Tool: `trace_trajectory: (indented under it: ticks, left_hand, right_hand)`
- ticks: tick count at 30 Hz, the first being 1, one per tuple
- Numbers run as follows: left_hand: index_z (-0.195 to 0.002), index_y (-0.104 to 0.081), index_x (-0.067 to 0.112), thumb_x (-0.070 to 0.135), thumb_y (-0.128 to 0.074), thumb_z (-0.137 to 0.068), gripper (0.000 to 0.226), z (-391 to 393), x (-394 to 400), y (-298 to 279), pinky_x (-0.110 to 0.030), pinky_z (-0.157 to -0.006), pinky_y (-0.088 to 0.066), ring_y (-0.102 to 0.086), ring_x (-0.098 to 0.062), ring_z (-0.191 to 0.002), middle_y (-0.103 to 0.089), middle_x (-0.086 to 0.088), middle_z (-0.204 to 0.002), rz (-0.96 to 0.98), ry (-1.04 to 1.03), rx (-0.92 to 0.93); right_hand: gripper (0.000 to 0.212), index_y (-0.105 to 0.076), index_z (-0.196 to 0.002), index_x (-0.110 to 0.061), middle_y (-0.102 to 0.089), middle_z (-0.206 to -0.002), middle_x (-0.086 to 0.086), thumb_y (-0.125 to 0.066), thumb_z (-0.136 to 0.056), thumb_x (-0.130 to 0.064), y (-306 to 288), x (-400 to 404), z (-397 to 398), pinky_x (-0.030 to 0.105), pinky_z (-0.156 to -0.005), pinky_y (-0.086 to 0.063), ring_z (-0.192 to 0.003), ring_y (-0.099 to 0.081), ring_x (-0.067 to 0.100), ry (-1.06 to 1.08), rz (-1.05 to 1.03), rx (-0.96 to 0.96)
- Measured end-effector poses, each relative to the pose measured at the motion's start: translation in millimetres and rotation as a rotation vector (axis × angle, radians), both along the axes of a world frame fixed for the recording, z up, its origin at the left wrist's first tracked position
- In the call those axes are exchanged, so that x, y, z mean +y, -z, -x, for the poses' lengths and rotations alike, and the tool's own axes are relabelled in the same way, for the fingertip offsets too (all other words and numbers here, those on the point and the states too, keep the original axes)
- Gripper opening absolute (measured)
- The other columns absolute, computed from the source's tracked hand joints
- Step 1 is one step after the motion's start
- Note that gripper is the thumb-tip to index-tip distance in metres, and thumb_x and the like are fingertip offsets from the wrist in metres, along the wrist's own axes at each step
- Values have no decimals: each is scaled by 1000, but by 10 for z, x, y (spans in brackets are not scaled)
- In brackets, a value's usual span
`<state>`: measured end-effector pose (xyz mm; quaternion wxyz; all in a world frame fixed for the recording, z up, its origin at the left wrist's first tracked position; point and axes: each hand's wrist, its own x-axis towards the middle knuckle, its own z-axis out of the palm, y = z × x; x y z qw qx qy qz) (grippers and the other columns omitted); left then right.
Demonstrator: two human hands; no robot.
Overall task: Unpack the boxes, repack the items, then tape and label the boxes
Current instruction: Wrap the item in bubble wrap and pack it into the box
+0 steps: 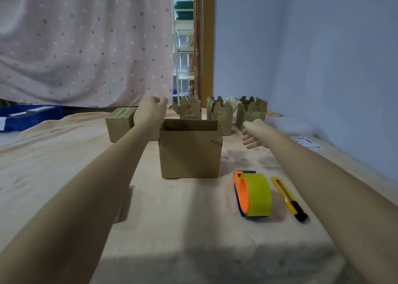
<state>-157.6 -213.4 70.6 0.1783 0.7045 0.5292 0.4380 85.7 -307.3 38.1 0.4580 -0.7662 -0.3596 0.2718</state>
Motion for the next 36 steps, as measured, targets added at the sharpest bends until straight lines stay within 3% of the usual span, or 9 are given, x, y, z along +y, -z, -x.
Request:
trace_trajectory:
  ticks: [6, 10, 16, 21, 23, 27, 30, 32, 36]
  left_hand:
    - [-85, -57, 12, 29, -36, -98, 30, -896, -479, -207, -24, -52, -34, -44, -14, -58, -48, -1, -67, -105, 191, 193]
    - [-98, -61, 7, 27, -40, -98, 30, -1583, -775, -71, -32, -67, -46, -55, -22, -74, -57, -6, -82, -76, 366, 287]
    - [-105, -59, 3, 23, -41, -97, 29, -2325, -876, 357, -34, -76, -45, -58, -31, -95, -61, -12, -101, 34, 518, 414]
    - [-104, -59, -2, 26, -44, -95, 33, -2809, -591, 637, -35, -75, -45, -59, -33, -98, -63, -17, -102, 91, 533, 478]
    - [-108, -59, -2, 25, -44, -94, 34, -3013, -463, 708, -33, -73, -45, -59, -32, -99, -63, -17, -105, 115, 527, 488]
    - [-121, -53, 1, 24, -44, -94, 36, -3455, -202, 874, -32, -81, -45, -55, -30, -108, -59, -12, -118, 122, 552, 539]
    - [-127, -49, 1, 24, -44, -94, 40, -3804, 60, 1028, -35, -88, -45, -54, -30, -111, -57, -13, -123, 132, 565, 585]
    - [-127, -50, 2, 23, -45, -95, 39, -4046, 230, 1091, -34, -88, -44, -54, -29, -112, -56, -13, -125, 120, 577, 598]
    - [-135, -39, -3, 16, -45, -95, 45, -4469, 496, 1162, -34, -93, -43, -52, -30, -119, -54, -14, -132, 106, 611, 592]
  right_hand:
    - [42, -45, -129, 6, -54, -85, 16, -36, -98, -20, 41, -432, -397, 30, -57, -47, -70, -54, 26, 36, 39, -120]
    - [47, -48, -129, 5, -56, -110, 21, -35, -101, -31, 165, -725, -762, 38, -83, -45, -102, -56, 35, 79, 106, -343]
    - [18, -49, -101, -8, -52, -94, 14, -37, -96, -20, 411, -947, -1366, 32, -74, -43, -86, -51, 27, 148, 202, -472]
    - [17, -54, -93, -15, -50, -95, 15, -37, -96, -17, 569, -868, -1818, 25, -59, -32, -86, -48, 25, 139, 242, -553]
    - [28, -62, -103, -7, -59, -108, 23, -37, -97, -18, 635, -741, -2014, 25, -63, -33, -97, -56, 31, 152, 240, -574]
    - [40, -50, -130, 0, -57, -126, 21, -38, -98, -22, 740, -415, -2379, 29, -76, -37, -112, -55, 32, 196, 229, -626]
    - [39, -49, -126, -4, -52, -132, 17, -44, -96, -28, 889, -137, -2689, 33, -86, -42, -117, -52, 32, 193, 241, -687]
    - [28, -50, -114, -8, -52, -127, 16, -47, -95, -28, 971, 41, -2912, 34, -80, -41, -113, -52, 31, 194, 248, -751]
    - [41, -43, -128, -6, -46, -131, 12, -52, -94, -28, 1051, 357, -3263, 35, -88, -40, -121, -43, 29, 225, 254, -888]
